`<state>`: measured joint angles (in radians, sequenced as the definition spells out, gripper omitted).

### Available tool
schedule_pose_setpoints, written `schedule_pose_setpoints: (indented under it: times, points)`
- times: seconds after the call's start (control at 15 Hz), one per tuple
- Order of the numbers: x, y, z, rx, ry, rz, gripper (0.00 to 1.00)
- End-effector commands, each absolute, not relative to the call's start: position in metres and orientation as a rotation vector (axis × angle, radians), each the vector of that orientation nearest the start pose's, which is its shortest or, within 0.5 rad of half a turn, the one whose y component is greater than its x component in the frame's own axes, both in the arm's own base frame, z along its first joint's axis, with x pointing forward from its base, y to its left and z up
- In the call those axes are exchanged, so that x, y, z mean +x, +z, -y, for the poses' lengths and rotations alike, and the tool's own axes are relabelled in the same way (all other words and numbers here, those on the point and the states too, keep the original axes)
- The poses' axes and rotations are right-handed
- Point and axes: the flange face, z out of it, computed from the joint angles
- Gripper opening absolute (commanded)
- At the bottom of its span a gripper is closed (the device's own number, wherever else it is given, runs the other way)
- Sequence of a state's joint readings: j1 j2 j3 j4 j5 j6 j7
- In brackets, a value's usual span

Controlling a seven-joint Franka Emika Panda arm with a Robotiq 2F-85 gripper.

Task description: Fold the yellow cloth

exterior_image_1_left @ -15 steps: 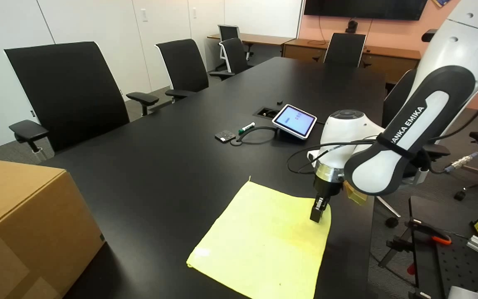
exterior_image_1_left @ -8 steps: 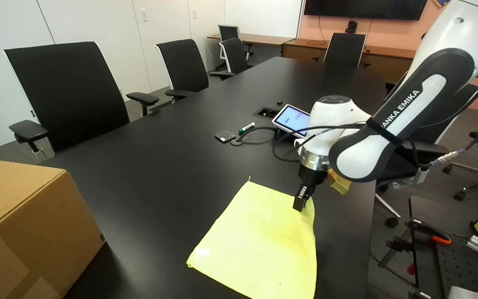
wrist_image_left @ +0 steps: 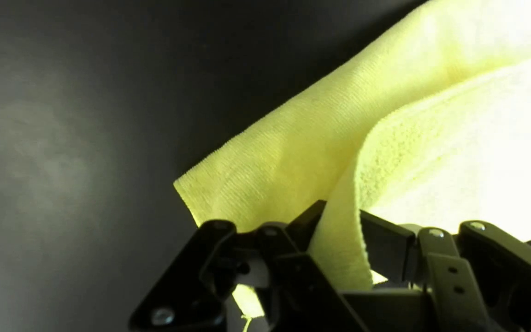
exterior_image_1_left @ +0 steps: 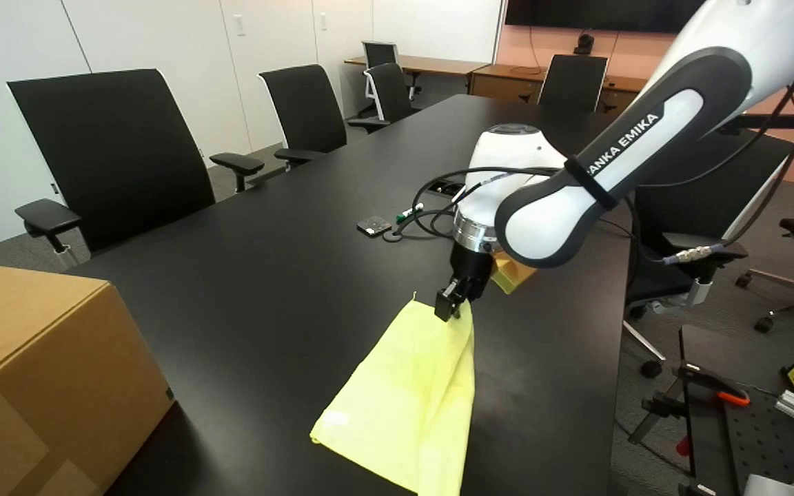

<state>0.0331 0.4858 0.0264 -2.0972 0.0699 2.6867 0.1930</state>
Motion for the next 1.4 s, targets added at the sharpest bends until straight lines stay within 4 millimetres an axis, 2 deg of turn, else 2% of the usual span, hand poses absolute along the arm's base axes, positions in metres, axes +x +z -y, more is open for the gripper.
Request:
schedule_pose_setpoints:
  times: [0.0,0.2,0.47,0.67,0.73,0.8,0.87,1.13,1.33]
  points:
    - [0.631,0.191,-0.037,-3.054,-0.195,-0.424,0.05]
    - [0.654,0.182,-0.038,-3.075,-0.258,-0.508,0.05]
    - [0.675,0.169,-0.04,-3.092,-0.308,-0.614,0.05]
    - [0.689,0.166,-0.043,-3.082,-0.347,-0.676,0.07]
    - [0.694,0.169,-0.044,-3.075,-0.379,-0.701,0.33]
    - [0.699,0.175,-0.044,-3.059,-0.407,-0.732,0.34]
    - [0.704,0.181,-0.044,-3.045,-0.435,-0.757,0.39]
    - [0.717,0.213,-0.044,-3.006,-0.516,-0.795,0.7]
    - [0.709,0.22,-0.051,-3.012,-0.49,-0.774,0.92]
